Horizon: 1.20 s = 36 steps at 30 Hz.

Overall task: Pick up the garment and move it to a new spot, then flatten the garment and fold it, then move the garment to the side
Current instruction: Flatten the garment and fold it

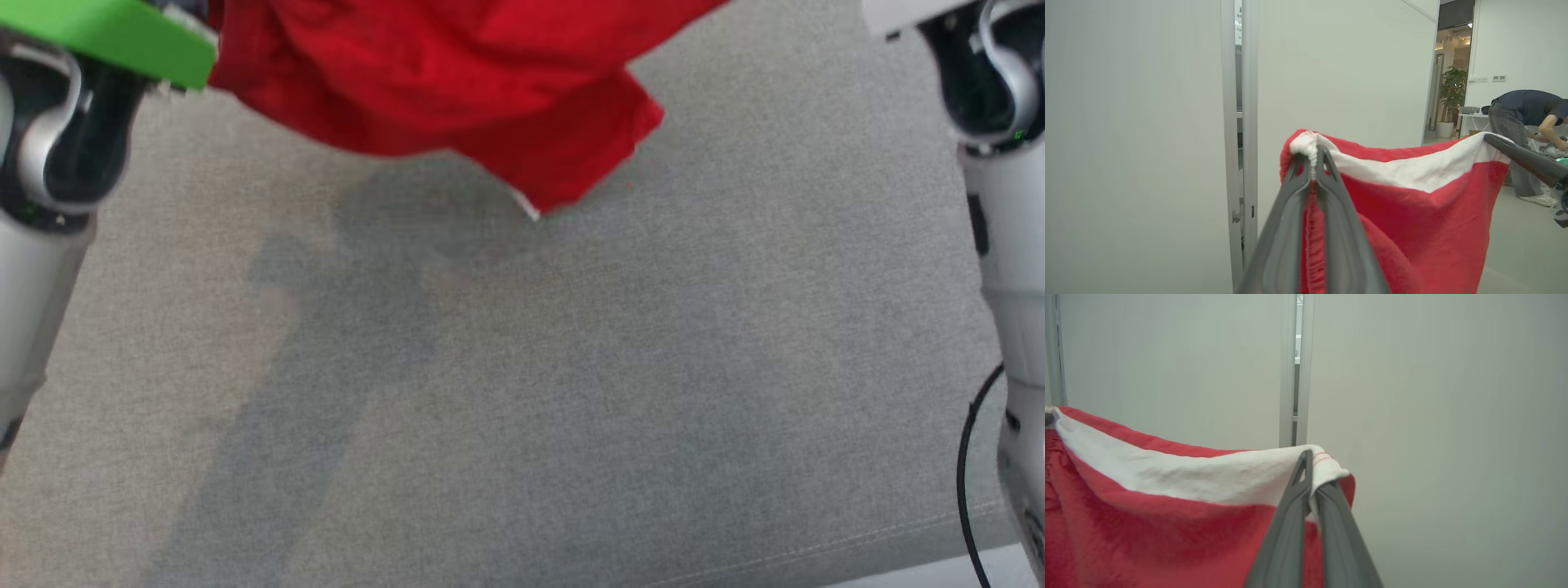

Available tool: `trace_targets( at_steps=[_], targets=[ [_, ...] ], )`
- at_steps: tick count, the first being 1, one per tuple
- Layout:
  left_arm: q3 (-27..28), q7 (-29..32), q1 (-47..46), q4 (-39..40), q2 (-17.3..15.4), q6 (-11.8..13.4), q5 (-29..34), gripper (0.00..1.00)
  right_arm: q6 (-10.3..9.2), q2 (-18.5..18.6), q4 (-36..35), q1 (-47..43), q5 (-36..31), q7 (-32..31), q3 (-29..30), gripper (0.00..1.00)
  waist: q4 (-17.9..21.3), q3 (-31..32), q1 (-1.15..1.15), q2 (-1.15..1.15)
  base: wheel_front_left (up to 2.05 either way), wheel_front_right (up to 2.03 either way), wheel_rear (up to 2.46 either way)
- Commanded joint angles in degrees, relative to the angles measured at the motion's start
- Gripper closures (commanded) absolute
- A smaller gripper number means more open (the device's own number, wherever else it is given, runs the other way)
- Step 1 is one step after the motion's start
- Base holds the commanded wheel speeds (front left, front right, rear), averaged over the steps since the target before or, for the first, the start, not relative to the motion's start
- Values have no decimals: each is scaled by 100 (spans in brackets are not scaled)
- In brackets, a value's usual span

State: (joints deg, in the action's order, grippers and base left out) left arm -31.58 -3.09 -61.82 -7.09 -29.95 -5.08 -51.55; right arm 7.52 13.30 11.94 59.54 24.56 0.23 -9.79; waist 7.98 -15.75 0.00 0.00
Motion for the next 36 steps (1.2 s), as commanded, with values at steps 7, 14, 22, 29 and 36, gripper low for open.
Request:
trace_targets(
  at_steps=[7, 14, 22, 29, 36],
  targets=[
    [-150, -734, -1094, -1023, 688, -181, 307, 100, -6, -269, 1033, 1246, -497, 1028, 261, 100, 187, -852, 0, 0, 0, 0, 0],
    [-524, -1056, -427, -1531, 880, -252, 96, 100, -6, -313, 1537, 527, -503, 1320, -240, 100, 279, -1046, 0, 0, 0, 0, 0],
    [-814, -1221, 1023, -1045, 715, -252, -70, 100, -6, -224, 1288, -978, -244, 1502, -515, 100, 258, -940, 0, 0, 0, 0, 0],
    [-25, -1211, 2649, -22, 947, -253, 496, 100, -6, -229, 279, -2385, -240, 1501, -226, 100, 143, -486, 0, 0, 0, 0, 0],
    [439, -1212, 4038, 831, 1209, -253, 1004, 100, -6, -227, -607, -3632, -350, 1503, 3, 100, 137, 147, 0, 0, 0, 0, 0]
  ],
)
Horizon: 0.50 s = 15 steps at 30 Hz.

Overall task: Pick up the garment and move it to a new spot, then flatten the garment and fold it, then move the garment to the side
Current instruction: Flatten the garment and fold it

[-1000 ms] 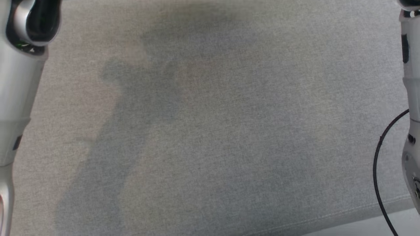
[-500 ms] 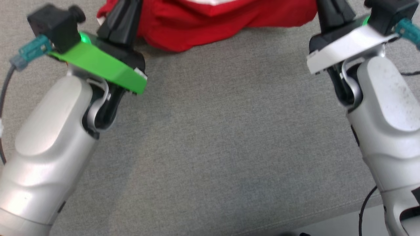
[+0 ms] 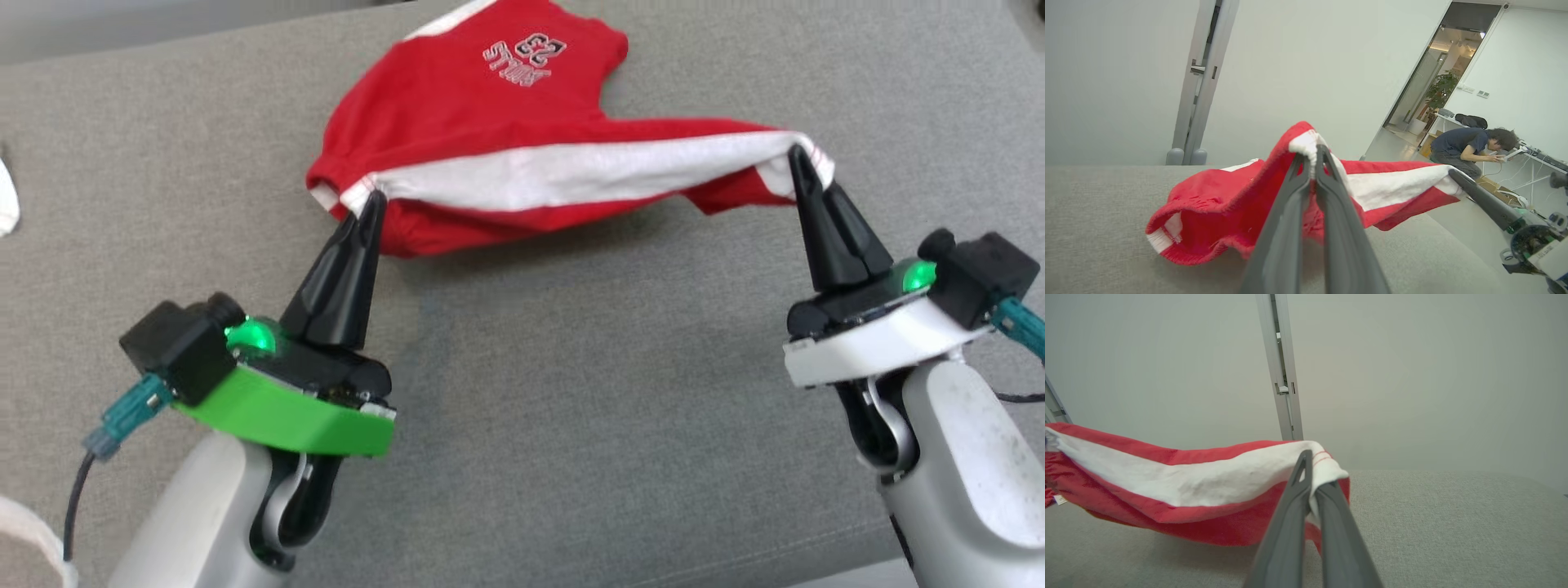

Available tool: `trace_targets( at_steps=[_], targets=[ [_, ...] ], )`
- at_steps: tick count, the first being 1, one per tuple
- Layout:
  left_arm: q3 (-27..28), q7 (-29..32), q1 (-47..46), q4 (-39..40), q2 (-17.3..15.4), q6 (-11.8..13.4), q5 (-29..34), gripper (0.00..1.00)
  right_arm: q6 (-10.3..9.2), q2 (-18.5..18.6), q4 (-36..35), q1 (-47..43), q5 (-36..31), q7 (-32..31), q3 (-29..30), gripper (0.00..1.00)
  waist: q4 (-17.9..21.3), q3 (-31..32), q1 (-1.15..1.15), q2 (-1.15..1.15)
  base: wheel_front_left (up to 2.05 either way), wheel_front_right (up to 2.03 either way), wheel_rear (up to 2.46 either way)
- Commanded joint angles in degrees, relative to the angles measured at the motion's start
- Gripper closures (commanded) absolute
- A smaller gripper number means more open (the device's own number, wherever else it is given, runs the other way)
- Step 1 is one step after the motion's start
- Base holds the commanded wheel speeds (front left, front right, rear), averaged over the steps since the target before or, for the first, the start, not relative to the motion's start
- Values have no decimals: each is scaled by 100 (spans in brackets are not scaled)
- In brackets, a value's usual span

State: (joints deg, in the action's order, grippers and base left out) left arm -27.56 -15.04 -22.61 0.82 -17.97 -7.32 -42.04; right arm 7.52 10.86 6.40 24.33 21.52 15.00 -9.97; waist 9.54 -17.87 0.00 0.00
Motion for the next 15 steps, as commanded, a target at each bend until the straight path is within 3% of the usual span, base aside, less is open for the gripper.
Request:
trace_targets(
  at_steps=[1, 11, 15],
  targets=[
    [107, -18, 332, 162, 62, -28, 83, 100, -6, 14, -202, -299, -62, 16, 52, 100, -15, 461, 0, 0, 0, 0, 0],
    [470, -12, 1924, 1044, 486, -25, 205, 100, -6, -265, -1813, -1936, -416, -567, 481, 100, -148, 1000, 0, 0, 0, 0, 0],
    [494, -12, 2264, 1002, 629, -25, 170, 100, -6, -328, -2063, -2206, -563, -794, 583, 100, -276, 972, 0, 0, 0, 0, 0]
  ],
)
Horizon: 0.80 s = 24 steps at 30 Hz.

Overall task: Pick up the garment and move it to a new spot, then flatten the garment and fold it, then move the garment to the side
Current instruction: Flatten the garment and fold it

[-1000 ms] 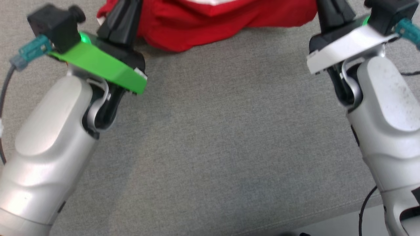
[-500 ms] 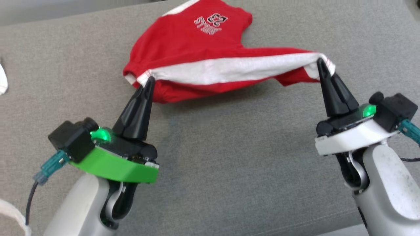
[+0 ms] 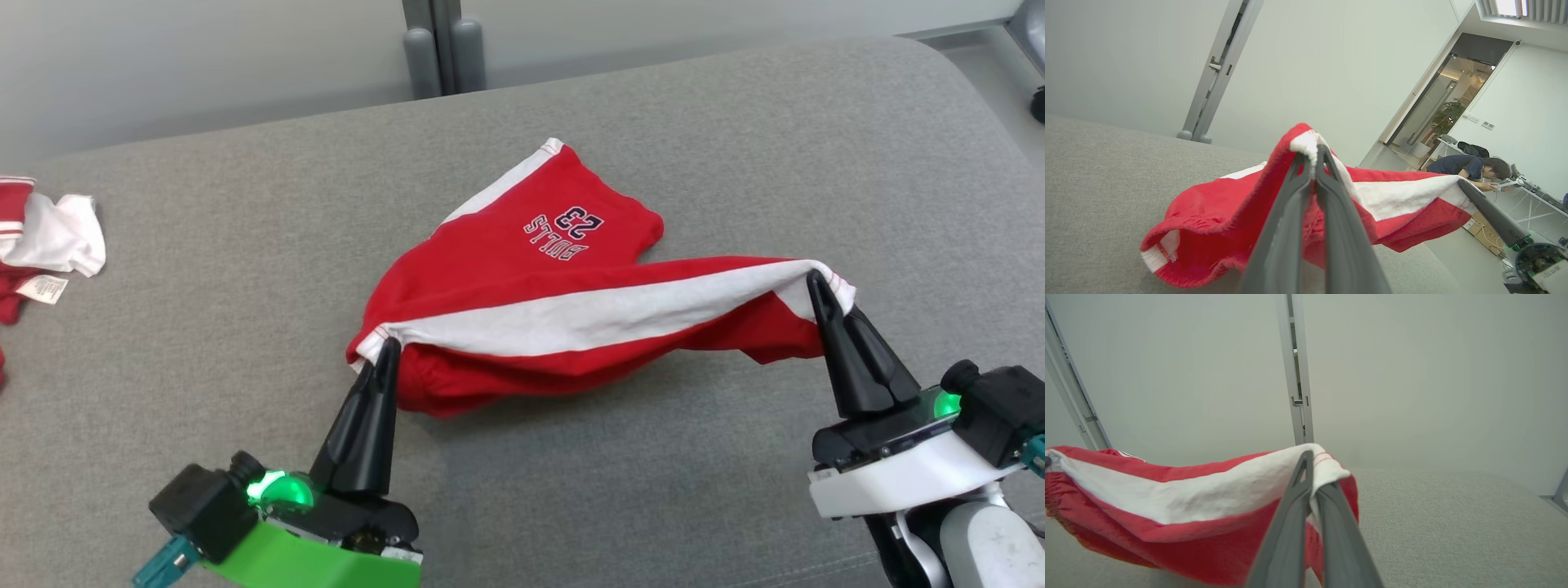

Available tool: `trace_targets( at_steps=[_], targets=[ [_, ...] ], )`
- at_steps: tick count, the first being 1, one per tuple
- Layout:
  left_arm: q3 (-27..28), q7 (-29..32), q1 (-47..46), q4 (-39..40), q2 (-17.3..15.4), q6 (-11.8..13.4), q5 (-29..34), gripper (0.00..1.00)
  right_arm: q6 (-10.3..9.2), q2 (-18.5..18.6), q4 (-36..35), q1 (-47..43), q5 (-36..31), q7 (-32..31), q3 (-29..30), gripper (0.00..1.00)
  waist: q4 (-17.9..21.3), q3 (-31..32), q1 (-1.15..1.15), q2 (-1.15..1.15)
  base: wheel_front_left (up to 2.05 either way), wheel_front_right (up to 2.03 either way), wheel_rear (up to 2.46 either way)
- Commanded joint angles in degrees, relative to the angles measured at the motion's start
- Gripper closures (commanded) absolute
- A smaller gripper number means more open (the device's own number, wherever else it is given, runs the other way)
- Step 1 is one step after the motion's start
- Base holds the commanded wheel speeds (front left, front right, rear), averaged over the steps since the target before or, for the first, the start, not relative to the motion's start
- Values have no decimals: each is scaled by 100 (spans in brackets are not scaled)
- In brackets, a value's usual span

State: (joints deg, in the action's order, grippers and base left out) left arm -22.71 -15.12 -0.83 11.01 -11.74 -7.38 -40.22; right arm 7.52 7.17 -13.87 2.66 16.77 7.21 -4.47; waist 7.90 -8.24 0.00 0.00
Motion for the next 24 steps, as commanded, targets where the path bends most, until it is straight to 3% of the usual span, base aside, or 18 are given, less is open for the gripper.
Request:
trace_targets(
  at_steps=[1, 10, 24],
  targets=[
    [-11, -3, 155, -96, 99, -20, -101, 100, -6, 27, -11, -52, -145, -79, 55, 100, -201, -59, 0, 0, 0, 0, 0],
    [-61, -3, -8, -620, 447, -20, -392, 100, -6, 326, 719, 950, -56, -320, -22, 100, -663, -597, 0, 0, 0, 0, 0],
    [42, -3, -1325, -2126, 824, -20, -972, 100, -6, 1104, 3220, 3908, 230, -683, -1354, 100, -1205, -1501, 0, 0, 0, 0, 0]
  ],
)
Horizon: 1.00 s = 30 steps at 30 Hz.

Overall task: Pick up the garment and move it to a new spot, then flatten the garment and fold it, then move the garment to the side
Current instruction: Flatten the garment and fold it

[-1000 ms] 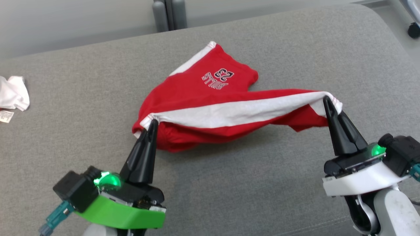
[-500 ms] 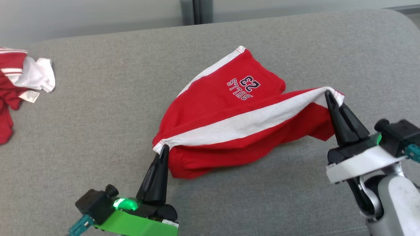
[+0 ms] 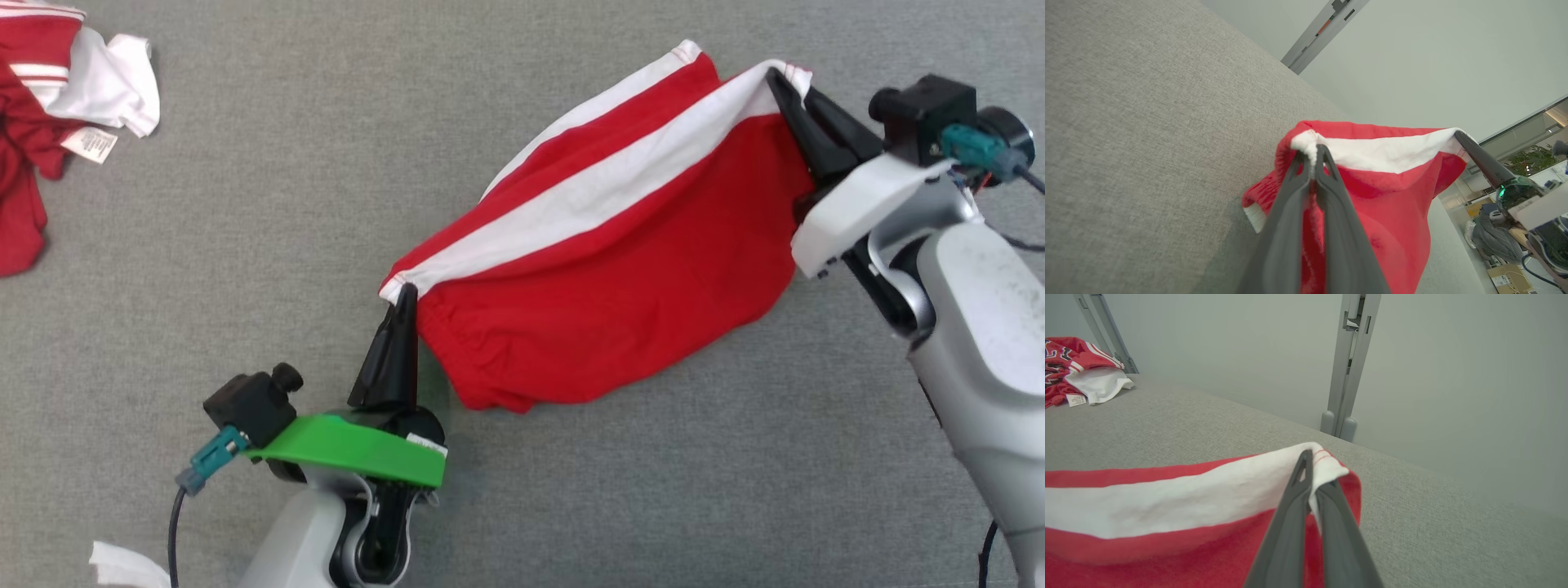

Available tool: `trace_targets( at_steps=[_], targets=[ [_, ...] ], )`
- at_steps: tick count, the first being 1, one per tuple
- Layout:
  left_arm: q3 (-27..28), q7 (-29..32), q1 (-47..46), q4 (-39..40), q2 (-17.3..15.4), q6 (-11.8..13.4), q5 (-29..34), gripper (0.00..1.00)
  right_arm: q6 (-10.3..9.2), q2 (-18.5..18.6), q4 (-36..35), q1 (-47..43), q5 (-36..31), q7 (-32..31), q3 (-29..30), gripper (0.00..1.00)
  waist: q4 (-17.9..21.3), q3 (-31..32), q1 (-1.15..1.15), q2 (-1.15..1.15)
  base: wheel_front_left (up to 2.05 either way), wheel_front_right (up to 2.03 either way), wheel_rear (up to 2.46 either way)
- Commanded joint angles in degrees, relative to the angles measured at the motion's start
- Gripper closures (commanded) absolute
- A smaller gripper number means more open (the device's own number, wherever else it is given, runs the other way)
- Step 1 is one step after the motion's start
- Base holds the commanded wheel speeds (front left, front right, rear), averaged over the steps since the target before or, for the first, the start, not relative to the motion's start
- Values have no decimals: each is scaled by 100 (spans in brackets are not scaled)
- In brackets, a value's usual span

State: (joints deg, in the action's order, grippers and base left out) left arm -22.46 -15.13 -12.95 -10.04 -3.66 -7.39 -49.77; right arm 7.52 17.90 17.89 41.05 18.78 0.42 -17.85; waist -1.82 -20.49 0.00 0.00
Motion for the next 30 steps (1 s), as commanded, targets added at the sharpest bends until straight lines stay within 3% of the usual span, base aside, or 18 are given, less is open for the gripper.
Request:
trace_targets(
  at_steps=[1, 7, 15, 16, 18, 19, 20, 23, 24, 25, 27, 29, 30],
  targets=[
    [23, -2, -205, -90, 21, -18, -47, 100, -6, 47, 214, 241, 76, -15, -67, 100, -261, -323, 0, 0, 0, 0, 0],
    [-123, -2, -732, -403, 67, -18, -256, 100, -6, 122, 1463, 1403, 342, -36, -505, 100, -447, -658, 0, 0, 0, 0, 0],
    [-358, -2, -1038, -639, 71, -19, -414, 100, -6, 178, 2496, 2148, 749, 52, -1105, 100, -577, -796, 0, 0, 0, 0, 0],
    [-386, 0, -1053, -675, 71, -19, -430, 100, -6, 180, 2574, 2198, 802, 60, -1183, 96, -582, -797, 0, 0, 0, 0, 0],
    [-469, 3, -1083, -778, 71, -19, -482, 100, -6, 170, 2695, 2282, 970, 65, -1384, 60, -586, -791, 0, 0, 0, 0, 0],
    [-500, 11, -1097, -820, 71, -15, -508, 100, -6, 180, 2728, 2318, 1036, 90, -1467, 17, -586, -787, 0, 0, 0, 0, 0],
    [-525, 28, -1116, -858, 71, 12, -515, 100, -6, 211, 2783, 2357, 1129, 94, -1581, 0, -585, -780, 0, 0, 0, 0, 0],
    [-613, 110, -1170, -887, 70, 74, -485, 100, -6, 287, 2832, 2445, 1445, 103, -1938, 0, -575, -744, 0, 0, 0, 0, 0],
    [-632, 138, -1167, -876, 69, 86, -486, 96, -6, 343, 2856, 2485, 1502, 130, -2023, 0, -569, -727, 0, 0, 0, 0, 0],
    [-654, 172, -1160, -847, 40, 94, -461, 86, -6, 412, 2880, 2537, 1563, 164, -2131, 0, -562, -705, 0, 0, 0, 0, 0],
    [-686, 201, -1119, -780, -37, 145, -378, 55, -6, 485, 2951, 2594, 1672, 237, -2293, 0, -550, -652, 0, 0, 0, 0, 0],
    [-699, 197, -1042, -709, -117, 199, -304, 0, -6, 537, 3022, 2644, 1783, 297, -2418, 0, -532, -585, 0, 0, 0, 0, 0],
    [-703, 191, -1003, -676, -176, 225, -257, 0, -6, 568, 3060, 2660, 1828, 327, -2475, 0, -523, -546, 0, 0, 0, 0, 0]
  ],
)
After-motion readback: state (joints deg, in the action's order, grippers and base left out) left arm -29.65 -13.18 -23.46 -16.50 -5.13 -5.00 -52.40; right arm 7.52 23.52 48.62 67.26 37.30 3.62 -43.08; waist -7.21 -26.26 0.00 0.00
